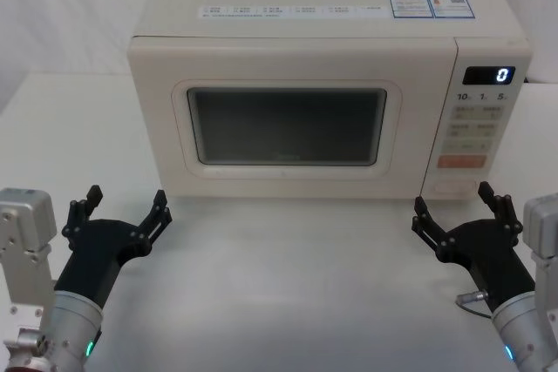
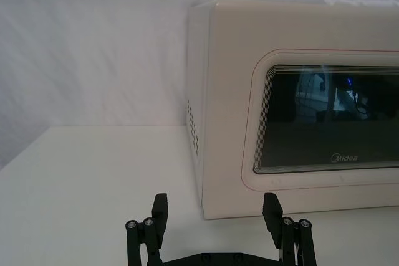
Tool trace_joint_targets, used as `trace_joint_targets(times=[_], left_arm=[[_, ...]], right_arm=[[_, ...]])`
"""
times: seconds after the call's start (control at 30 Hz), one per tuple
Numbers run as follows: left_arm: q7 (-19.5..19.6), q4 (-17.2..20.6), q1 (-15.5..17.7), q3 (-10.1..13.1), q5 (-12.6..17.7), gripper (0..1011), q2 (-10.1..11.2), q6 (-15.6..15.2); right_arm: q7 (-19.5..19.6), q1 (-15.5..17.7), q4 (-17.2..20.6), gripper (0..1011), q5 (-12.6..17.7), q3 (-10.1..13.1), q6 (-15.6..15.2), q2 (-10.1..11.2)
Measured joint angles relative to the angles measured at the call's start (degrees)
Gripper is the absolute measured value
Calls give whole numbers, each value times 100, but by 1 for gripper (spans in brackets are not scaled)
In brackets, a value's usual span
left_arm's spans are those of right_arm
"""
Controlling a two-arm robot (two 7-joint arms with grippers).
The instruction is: Press the button to open the microwave door with one hand; close the microwave door with the other hand.
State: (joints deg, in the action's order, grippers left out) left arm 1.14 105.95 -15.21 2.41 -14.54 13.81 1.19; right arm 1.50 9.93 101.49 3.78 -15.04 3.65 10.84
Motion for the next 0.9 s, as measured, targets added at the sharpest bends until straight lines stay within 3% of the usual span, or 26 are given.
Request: trace_joint_targets(times=[0.9], left_arm=[[0,0,0,0,0,1001,0,0]], right_arm=[[-1,0,0,1002,0,0,0,0]])
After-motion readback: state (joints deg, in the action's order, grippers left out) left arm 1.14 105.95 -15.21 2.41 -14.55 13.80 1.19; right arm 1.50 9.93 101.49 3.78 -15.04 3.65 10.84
